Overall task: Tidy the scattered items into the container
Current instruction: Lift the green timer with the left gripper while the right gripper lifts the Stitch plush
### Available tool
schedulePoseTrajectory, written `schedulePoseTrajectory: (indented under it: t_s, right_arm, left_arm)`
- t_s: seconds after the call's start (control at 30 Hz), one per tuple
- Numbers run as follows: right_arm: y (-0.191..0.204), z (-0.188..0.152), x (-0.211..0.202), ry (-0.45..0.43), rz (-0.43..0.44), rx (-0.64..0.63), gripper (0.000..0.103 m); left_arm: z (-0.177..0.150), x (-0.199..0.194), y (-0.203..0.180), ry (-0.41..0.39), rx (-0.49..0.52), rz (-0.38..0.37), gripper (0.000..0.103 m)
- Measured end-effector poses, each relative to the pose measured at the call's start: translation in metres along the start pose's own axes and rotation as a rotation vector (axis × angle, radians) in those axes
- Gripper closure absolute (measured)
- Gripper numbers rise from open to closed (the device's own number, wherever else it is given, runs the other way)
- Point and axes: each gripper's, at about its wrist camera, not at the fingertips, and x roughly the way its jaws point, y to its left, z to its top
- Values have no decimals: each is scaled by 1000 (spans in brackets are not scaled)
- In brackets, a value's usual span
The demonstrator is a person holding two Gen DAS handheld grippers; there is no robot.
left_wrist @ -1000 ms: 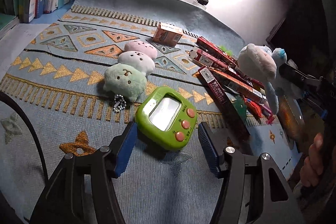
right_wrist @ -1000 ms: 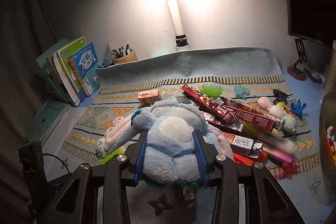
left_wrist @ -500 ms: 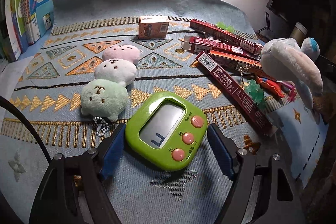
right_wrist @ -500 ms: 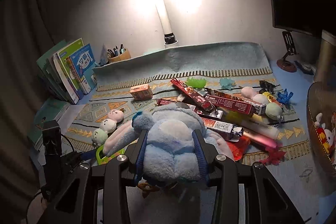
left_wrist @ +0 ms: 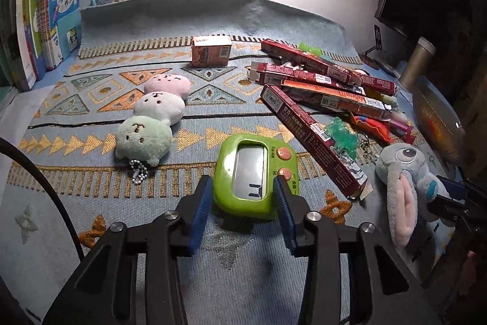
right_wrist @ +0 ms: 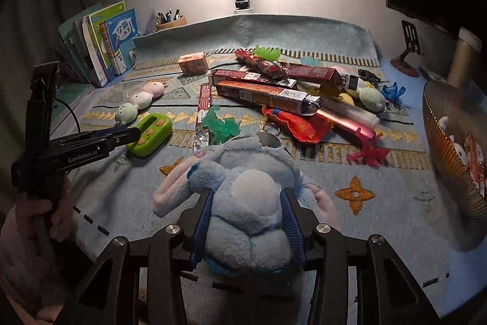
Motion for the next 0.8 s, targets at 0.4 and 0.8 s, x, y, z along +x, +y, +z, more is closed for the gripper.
schedulePoseTrajectory:
  t_s: [0.4, 0.8]
  right_arm:
    - [-13, -1, 3, 60, 57, 136, 35]
    - [0, 5, 42, 152, 29, 79, 35]
  left_arm:
    - [12, 34, -21, 76, 90, 12, 26]
    - [11, 31, -36, 46, 103, 4, 38]
